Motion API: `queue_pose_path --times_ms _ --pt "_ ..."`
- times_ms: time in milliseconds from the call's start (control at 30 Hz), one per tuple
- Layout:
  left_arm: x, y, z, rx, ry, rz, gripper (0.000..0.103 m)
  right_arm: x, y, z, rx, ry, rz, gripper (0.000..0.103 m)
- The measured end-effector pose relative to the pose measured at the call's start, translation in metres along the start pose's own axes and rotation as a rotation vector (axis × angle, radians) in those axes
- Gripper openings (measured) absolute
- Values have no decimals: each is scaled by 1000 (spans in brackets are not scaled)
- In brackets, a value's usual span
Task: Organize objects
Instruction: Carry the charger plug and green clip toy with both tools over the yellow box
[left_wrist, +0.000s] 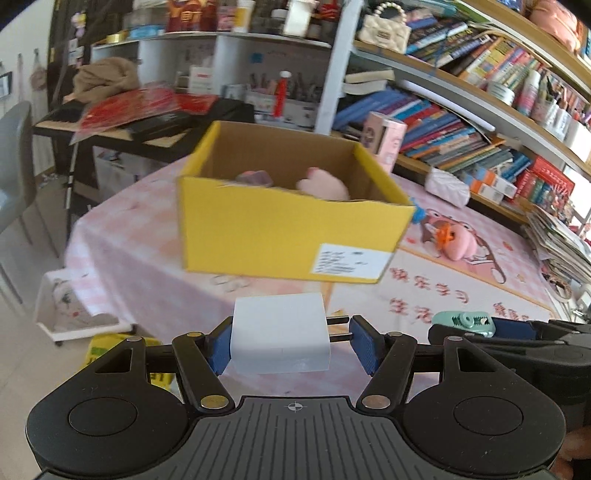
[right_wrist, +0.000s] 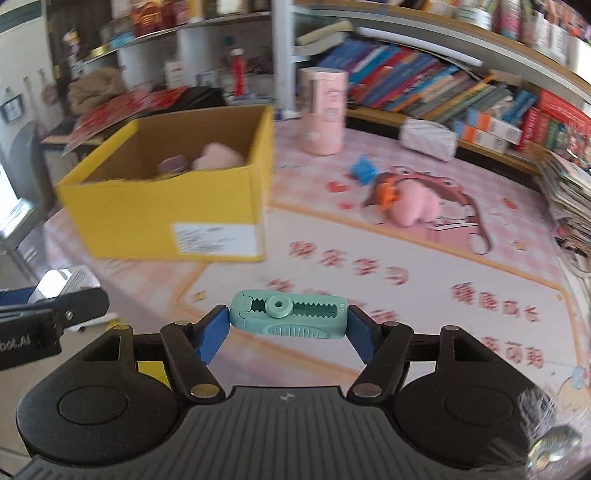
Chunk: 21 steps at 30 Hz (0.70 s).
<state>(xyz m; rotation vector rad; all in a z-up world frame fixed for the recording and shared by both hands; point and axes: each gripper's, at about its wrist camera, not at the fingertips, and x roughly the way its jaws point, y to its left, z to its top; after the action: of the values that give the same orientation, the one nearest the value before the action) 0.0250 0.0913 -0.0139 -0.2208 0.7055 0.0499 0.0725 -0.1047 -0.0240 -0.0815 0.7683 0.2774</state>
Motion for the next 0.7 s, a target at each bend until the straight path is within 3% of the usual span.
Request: queue_pose_path --times_ms 467,700 --pt "-41 51 -16 -7 -28 36 65 -13 72 -25 -41 41 121 67" --pt "-45 56 -13 -1 -49 11 64 -19 80 -25 -42 33 112 67"
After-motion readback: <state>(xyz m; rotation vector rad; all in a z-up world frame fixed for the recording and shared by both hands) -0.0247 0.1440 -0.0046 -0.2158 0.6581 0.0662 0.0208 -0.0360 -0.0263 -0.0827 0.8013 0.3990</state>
